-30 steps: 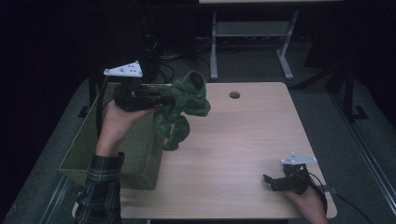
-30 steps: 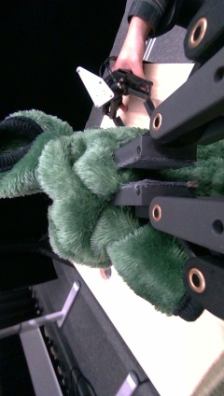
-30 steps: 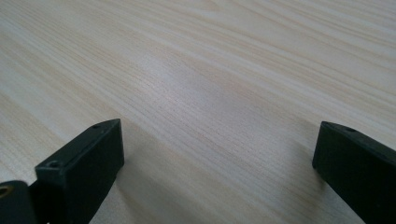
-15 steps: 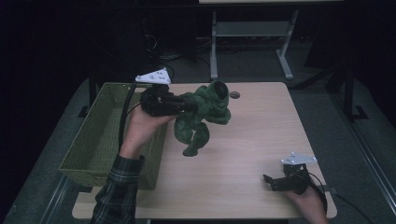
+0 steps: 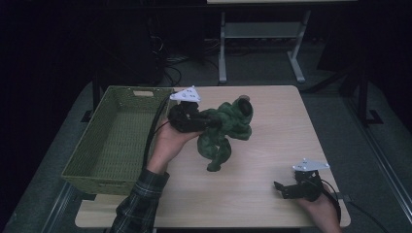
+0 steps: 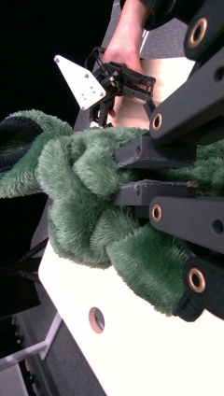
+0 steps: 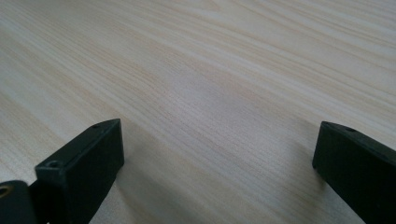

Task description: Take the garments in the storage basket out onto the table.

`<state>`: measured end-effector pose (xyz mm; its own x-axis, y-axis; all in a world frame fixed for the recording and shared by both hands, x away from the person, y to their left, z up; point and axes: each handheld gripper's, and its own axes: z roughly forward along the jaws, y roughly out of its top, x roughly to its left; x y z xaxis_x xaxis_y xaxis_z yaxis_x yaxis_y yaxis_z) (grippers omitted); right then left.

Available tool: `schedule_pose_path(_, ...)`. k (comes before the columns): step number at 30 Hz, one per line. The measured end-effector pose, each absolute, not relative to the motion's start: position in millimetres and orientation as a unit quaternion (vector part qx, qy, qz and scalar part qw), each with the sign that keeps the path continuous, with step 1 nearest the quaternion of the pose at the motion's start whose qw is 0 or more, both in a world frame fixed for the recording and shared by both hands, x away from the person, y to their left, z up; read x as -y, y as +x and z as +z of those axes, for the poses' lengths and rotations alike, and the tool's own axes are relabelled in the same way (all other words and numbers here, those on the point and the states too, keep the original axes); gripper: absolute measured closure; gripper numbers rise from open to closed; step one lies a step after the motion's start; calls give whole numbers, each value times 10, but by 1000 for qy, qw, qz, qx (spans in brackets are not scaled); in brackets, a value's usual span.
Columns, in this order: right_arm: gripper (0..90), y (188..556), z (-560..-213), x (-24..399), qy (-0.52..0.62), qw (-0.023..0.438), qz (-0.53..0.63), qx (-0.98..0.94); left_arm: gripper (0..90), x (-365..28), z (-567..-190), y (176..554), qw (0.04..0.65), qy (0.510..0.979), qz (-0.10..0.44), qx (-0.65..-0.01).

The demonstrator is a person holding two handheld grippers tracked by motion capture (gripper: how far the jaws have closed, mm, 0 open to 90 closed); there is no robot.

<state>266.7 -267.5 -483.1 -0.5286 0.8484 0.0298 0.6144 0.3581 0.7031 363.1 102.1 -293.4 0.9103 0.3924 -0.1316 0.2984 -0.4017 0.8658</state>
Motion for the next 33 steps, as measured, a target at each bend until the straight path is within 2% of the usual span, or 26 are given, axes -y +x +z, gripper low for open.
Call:
schedule_pose_path(19,17,2667,-4832,2675,454,173,339,-806,826,-457,-3685,3609,481,846,21,-230)
schedule_pose_path(33,17,2668,-4832,2678,452,173,338,-807,825,-147,-4329,3685,417,873,18,-253)
